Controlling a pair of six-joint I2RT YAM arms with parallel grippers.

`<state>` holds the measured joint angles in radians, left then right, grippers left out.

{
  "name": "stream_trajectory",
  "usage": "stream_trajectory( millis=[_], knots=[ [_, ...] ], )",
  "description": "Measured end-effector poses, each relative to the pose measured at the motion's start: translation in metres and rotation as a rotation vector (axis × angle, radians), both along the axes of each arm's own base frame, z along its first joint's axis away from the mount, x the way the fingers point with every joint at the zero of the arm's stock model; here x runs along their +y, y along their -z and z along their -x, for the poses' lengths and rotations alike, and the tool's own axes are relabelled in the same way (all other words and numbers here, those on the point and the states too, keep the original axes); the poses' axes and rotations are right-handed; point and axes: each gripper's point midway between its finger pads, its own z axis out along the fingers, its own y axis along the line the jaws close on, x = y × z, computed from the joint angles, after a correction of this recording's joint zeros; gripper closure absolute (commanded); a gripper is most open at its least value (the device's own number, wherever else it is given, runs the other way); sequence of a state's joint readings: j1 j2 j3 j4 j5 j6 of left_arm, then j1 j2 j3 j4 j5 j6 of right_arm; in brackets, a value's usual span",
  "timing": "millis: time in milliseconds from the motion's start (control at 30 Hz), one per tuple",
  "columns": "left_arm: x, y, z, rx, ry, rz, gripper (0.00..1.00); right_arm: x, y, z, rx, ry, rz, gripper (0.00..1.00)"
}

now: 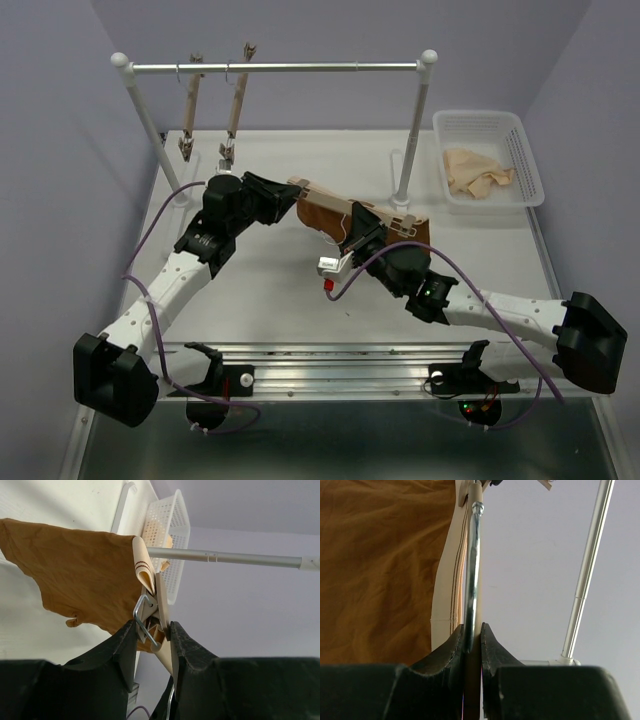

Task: Remove the underwear clipped to the hanger

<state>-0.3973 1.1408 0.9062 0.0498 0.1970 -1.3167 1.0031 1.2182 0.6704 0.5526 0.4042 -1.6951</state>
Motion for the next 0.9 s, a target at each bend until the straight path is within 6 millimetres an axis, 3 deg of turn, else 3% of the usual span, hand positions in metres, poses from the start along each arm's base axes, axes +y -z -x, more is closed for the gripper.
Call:
stream_trajectory(
  millis=[500,700,733,767,900],
  knots=[
    [0.022,-0.006,0.019,0.132,-0.035,-0.138,1.00,0.020,0.007,0.007,0.105,-0.109,-0.095,0.99],
    [0.016,0.019,0.009,0.222,-0.002,-0.167,0.79,0.025,0.024,0.007,0.135,-0.105,-0.064,0.99],
    [0.014,0.021,0.008,0.228,0.003,-0.169,0.74,0.023,0.026,0.006,0.139,-0.095,-0.058,0.99],
    [0.013,0.022,0.007,0.234,0.008,-0.170,0.62,0.023,0.026,0.006,0.141,-0.092,-0.056,0.99],
    [0.013,0.022,0.007,0.231,0.010,-0.172,0.44,0.023,0.027,0.006,0.142,-0.092,-0.057,0.99]
  ],
)
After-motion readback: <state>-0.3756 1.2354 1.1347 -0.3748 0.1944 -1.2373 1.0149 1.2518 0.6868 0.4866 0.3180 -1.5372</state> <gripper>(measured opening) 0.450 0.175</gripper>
